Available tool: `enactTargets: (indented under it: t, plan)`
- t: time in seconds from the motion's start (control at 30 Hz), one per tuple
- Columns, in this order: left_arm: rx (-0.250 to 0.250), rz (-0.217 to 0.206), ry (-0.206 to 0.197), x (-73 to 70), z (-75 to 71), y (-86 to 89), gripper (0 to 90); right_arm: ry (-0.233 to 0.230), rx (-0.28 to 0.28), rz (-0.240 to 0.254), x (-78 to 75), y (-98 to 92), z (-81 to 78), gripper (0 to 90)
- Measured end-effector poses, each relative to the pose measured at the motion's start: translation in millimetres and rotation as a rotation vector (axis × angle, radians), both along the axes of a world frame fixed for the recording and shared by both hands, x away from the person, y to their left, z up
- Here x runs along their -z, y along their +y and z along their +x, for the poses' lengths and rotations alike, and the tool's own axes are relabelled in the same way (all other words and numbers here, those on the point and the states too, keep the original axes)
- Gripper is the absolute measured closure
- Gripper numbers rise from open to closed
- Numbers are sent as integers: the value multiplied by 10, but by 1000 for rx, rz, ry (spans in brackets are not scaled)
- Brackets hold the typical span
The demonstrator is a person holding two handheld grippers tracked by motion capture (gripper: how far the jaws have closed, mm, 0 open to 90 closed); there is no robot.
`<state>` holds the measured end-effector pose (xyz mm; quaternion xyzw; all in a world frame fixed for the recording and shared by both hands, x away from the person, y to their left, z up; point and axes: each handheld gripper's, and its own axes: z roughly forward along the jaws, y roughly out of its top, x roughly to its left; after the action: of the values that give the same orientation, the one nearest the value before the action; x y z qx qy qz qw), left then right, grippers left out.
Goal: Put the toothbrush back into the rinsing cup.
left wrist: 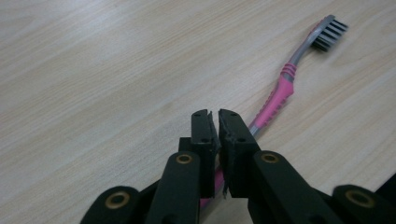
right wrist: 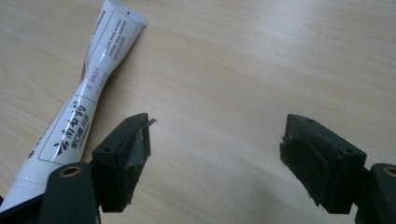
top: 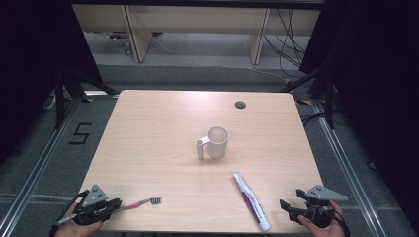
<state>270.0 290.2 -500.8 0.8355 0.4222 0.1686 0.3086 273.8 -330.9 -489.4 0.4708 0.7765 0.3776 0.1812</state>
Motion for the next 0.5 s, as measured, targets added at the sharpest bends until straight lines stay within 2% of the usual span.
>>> enactTargets:
  t: [0.07, 0.1, 0.2, 0.27, 0.3, 0.5]
  plan:
    - [21, 13, 9, -55, 17, -15, 815, 1, -1, 2, -1, -3, -1, 249]
    - [14, 11, -4, -73, 23, -36, 806, 3, -1, 3, -1, -3, -1, 249]
    - [64, 33, 10, -163, 39, -76, 752, 2, 0, -1, 0, -7, 2, 249]
    - [74, 37, 11, -198, 42, -121, 724, 2, -3, -2, -5, -12, -1, 249]
    - [86, 52, 18, -219, 48, -138, 706, 0, -2, -3, -6, -13, -1, 249]
    - [91, 55, 60, -196, 68, -229, 587, 1, -1, -4, -7, -17, -2, 249]
